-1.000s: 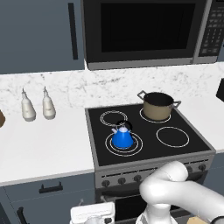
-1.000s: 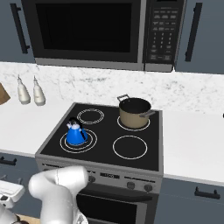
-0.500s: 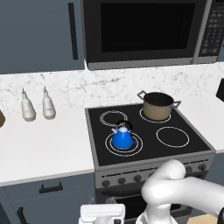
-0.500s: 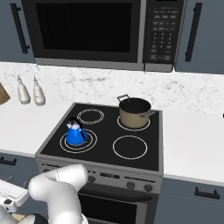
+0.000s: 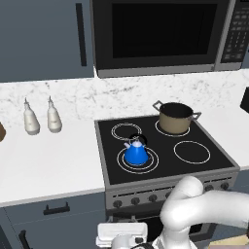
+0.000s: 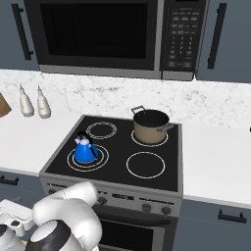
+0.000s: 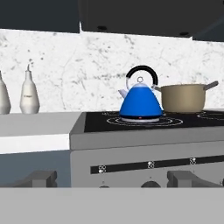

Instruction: Pick the kettle from the counter and place it on a stove burner. Then turn the burner on.

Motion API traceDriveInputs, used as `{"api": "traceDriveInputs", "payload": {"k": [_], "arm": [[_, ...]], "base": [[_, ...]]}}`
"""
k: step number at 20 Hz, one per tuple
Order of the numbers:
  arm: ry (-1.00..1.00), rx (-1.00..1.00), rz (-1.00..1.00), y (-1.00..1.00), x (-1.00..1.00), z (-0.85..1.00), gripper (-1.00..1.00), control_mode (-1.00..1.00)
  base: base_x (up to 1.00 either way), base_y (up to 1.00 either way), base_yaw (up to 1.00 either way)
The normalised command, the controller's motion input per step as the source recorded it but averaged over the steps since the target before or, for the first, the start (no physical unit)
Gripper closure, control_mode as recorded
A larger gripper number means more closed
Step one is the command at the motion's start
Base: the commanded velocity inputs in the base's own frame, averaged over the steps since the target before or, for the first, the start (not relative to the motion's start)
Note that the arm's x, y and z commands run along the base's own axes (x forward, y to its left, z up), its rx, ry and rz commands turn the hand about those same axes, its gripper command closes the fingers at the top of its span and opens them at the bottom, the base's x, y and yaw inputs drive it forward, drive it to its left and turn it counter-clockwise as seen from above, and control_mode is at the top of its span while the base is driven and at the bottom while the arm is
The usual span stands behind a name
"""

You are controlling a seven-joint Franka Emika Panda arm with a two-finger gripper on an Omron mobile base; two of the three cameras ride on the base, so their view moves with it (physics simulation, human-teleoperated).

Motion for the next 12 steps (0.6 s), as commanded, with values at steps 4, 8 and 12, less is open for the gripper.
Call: {"api": "traceDriveInputs", "payload": {"k": [4, 8, 12], "arm": [[0.0, 0.02, 0.0, -0.02, 0.18, 0.0, -1.0, -1.0], [0.0, 0.01, 0.0, -0.09, 0.14, 0.0, -1.0, -1.0], [0.0, 0.0, 0.0, -0.07, 0.11, -0.04, -1.0, -1.0]], "base": [[0.0, 0.0, 0.0], [0.0, 0.0, 0.0], [0.0, 0.0, 0.0]]}}
